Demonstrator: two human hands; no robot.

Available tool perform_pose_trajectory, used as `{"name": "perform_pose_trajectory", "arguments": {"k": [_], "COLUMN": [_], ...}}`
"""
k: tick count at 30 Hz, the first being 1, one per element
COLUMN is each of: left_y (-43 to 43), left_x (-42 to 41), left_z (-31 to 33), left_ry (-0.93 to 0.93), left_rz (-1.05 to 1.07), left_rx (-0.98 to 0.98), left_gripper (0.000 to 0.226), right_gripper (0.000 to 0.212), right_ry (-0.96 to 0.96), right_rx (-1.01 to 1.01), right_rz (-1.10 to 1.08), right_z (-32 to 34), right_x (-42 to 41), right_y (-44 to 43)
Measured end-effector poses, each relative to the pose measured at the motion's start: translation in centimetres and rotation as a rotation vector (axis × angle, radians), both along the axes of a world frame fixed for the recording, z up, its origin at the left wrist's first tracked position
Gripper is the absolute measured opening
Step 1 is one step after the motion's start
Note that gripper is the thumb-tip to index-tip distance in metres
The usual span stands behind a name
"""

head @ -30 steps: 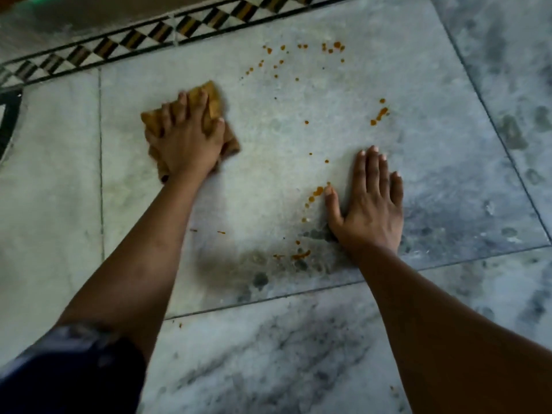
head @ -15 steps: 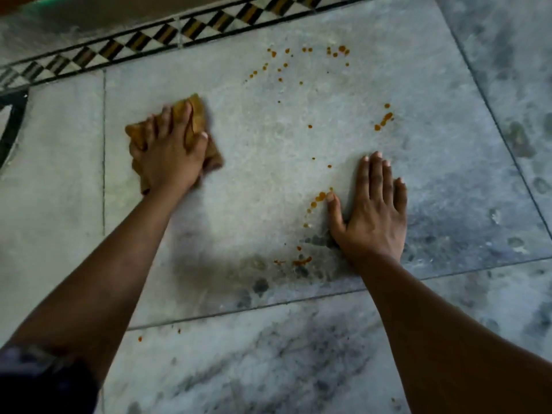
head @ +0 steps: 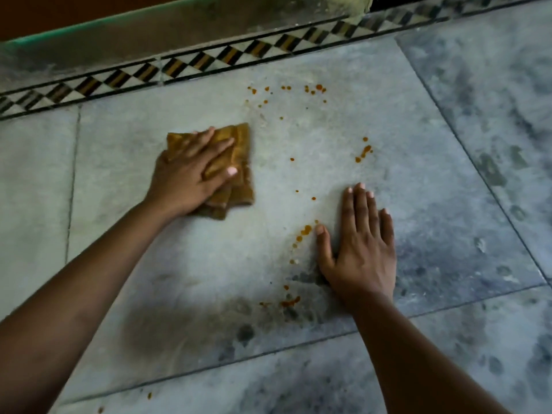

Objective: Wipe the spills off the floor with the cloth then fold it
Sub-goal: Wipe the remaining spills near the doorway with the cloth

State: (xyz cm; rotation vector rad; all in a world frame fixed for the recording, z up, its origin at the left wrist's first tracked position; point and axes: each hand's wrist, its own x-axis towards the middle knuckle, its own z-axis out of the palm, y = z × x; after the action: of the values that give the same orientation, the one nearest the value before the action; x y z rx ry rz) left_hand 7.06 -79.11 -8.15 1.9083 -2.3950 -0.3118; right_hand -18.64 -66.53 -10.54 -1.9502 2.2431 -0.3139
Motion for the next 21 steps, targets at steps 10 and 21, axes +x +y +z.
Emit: {"name": "perform_pose_trajectory", "arguments": {"k": [10,21], "left_y": [-6.8,-10.9], "left_x": [-10.9,-8.5], "left_z": [-0.3,-0.2], "left_ry": [-0.073,0.022], "left_rz": [0.203,0.569], "left_rx": [0.028,0.026], "left_gripper": [0.076,0.061], "right_gripper": [0.074,0.073], "right_ry": [0.013,-0.012], "right_rx": [0.009,-0.004], "right_rz": [-0.011,-0.025], "right_z": [0.0,0.0], "right_x": [0.0,0.0], "right_y": [0.0,0.0]}}
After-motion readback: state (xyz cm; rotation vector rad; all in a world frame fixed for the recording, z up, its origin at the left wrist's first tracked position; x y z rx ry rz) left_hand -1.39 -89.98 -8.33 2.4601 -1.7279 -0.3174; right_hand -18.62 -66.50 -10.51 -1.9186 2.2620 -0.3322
